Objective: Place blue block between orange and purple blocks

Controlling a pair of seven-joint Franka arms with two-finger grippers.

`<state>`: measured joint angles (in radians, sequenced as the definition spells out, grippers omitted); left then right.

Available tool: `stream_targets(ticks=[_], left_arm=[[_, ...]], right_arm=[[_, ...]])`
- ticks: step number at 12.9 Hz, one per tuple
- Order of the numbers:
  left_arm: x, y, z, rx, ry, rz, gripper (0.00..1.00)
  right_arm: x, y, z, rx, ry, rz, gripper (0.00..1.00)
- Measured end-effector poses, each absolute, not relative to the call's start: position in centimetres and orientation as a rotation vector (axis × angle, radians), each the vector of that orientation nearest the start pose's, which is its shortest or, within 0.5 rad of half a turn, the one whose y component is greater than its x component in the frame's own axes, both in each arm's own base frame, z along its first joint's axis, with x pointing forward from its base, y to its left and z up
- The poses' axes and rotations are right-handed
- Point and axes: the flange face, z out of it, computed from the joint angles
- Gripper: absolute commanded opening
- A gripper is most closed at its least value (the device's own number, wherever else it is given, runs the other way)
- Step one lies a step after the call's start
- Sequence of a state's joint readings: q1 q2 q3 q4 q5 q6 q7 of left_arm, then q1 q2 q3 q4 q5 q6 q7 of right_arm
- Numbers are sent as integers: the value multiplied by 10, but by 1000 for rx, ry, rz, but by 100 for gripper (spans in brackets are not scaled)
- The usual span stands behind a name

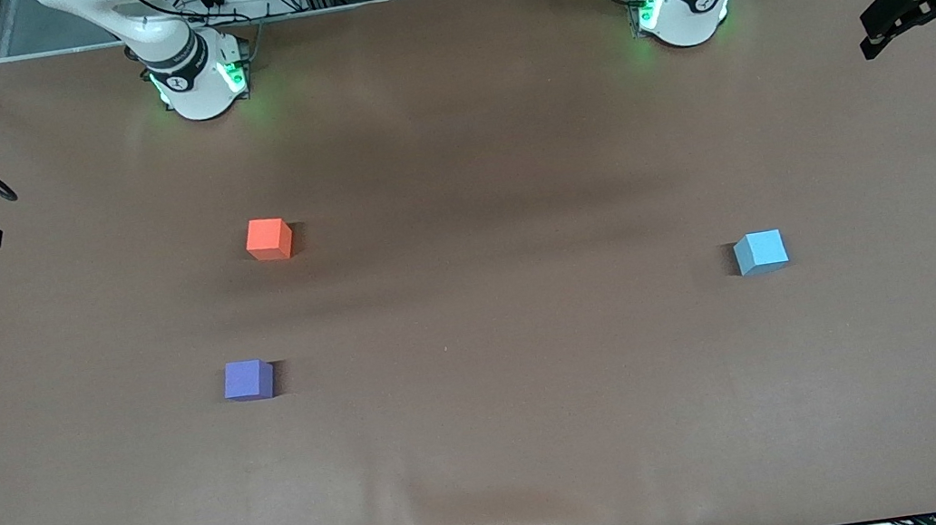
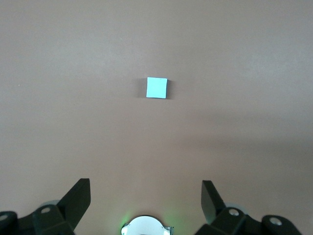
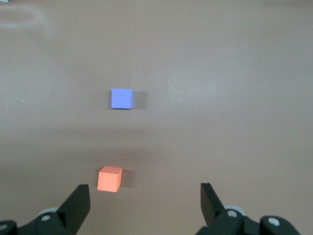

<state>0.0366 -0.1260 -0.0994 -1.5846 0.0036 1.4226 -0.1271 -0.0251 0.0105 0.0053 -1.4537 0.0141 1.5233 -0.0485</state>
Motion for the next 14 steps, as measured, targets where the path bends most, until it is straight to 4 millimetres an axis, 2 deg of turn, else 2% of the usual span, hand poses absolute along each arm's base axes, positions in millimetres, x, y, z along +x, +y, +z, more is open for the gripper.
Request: stream_targets(ticks=[7, 14], left_arm=[[507, -35, 658, -3119, -100, 98, 100], [507, -31, 660, -3120, -110, 90, 100]], right_arm=[[553, -10, 669, -3128, -47, -91, 100], [552, -10, 667, -3128, -48, -78, 100]])
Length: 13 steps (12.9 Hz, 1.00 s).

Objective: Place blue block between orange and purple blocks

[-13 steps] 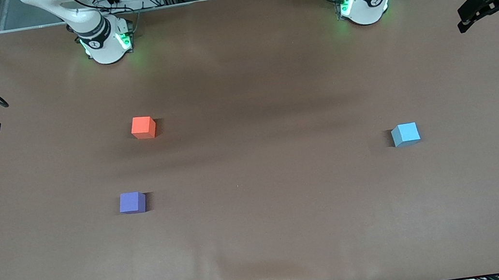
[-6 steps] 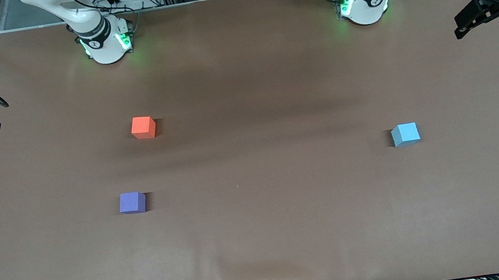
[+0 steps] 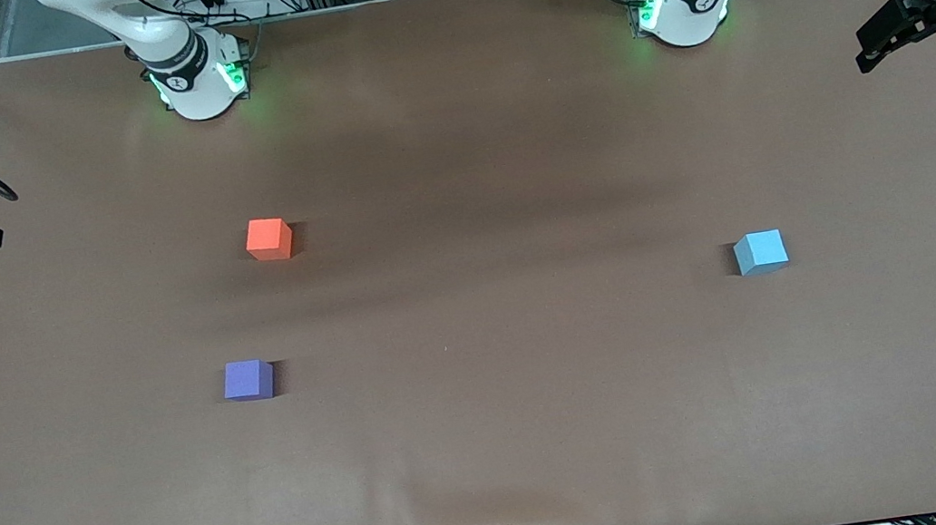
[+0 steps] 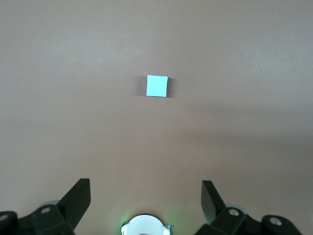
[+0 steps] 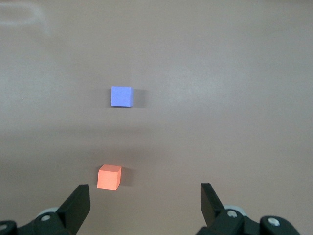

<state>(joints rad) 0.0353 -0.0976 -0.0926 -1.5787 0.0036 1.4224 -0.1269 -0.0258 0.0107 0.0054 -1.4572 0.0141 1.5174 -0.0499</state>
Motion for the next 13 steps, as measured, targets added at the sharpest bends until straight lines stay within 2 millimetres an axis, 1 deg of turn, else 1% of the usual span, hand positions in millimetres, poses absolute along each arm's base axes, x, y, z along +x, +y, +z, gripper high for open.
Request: stream_targets(ticks=[6, 13], left_arm=[[506, -31, 659, -3119, -109, 105, 100], [507, -29, 652, -3116, -112, 147, 100]], right_arm=[[552, -10, 667, -3128, -47, -69, 100], [552, -10, 666, -3128, -47, -67, 100]])
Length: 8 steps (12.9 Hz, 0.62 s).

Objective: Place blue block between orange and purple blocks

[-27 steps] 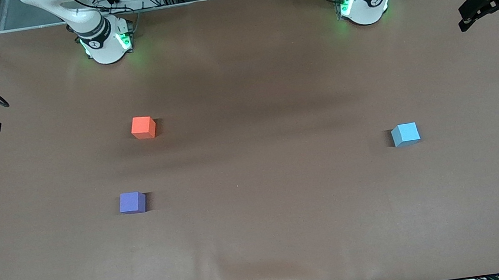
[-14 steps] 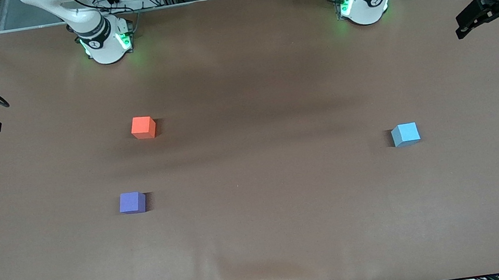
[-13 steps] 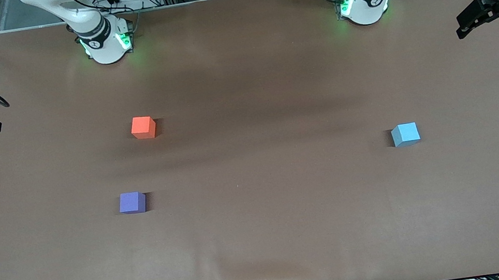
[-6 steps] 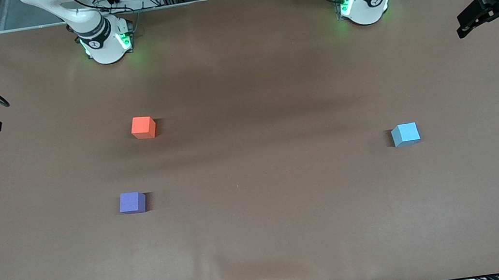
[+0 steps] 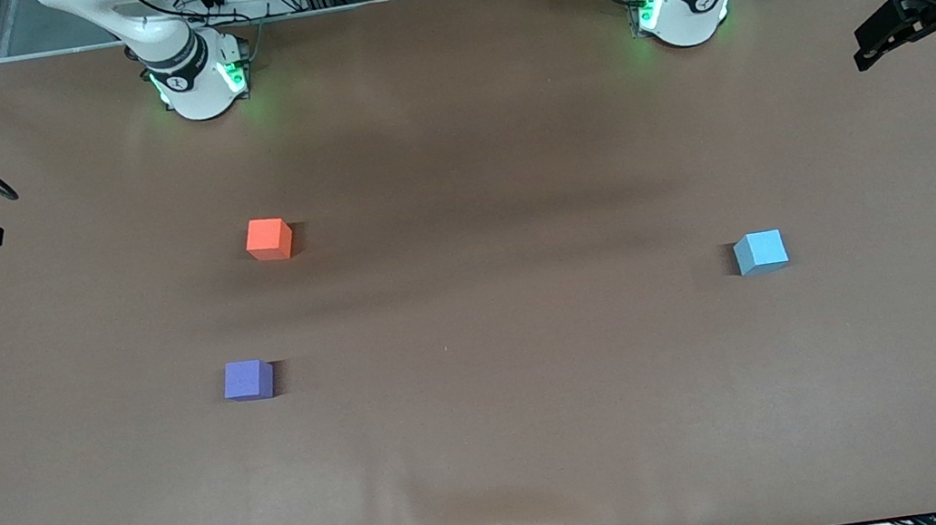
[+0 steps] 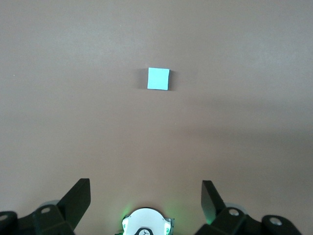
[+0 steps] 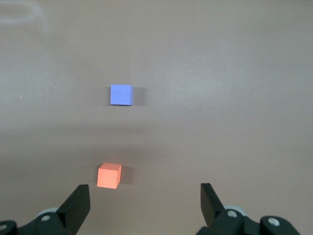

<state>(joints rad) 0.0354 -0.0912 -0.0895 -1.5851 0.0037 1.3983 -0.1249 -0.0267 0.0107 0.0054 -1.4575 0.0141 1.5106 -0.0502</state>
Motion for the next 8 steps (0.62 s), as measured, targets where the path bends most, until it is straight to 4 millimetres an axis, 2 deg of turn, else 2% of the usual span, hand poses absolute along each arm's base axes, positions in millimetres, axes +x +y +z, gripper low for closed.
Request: stream_targets(ticks=[2, 3, 6, 8], left_arm=[[512, -28, 636, -3114, -115, 169, 100], [517, -27, 619, -3115, -119, 169, 100], [533, -23, 548, -3118, -130, 158, 100], [544, -17, 491, -3122, -145, 152, 100]], right_arm=[[552, -10, 666, -3128, -47, -67, 100], [552, -10, 666, -3128, -47, -66, 100], [552, -10, 666, -3128, -47, -66, 100], [552, -10, 666, -3128, -47, -65, 100]])
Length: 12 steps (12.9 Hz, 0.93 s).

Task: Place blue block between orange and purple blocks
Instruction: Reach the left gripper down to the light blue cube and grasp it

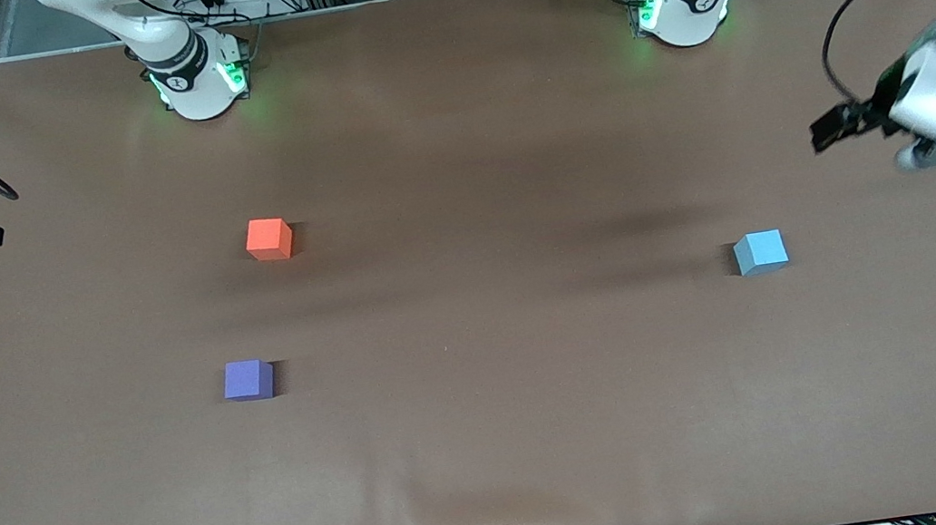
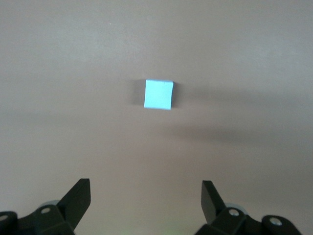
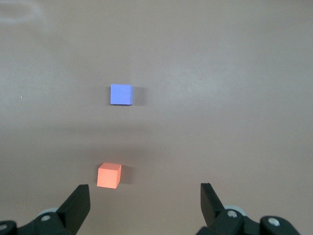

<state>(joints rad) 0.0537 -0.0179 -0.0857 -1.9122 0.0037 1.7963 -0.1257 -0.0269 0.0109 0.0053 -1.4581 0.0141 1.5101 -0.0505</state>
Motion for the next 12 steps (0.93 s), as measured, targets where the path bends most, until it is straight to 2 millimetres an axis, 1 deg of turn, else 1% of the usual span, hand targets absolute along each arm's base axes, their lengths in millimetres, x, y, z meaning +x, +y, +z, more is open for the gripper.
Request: stream_targets(ticks=[2, 4, 7, 9, 12], left_arm=[[554, -11, 438, -3125, -161, 174, 100], [561, -10, 394, -3123, -162, 246, 100], [575, -9, 336, -3127, -164, 286, 100], [583, -9, 302, -3134, -164, 279, 100], [590, -10, 270, -3143, -155, 270, 100]], right_arm=[[552, -10, 666, -3128, -47, -64, 100], [552, -10, 666, -3128, -47, -64, 100], [552, -11, 665, -3128, -46, -63, 100], [552, -11, 665, -3128, -46, -63, 100], [552, -12, 665, -3128, -42, -63, 100]])
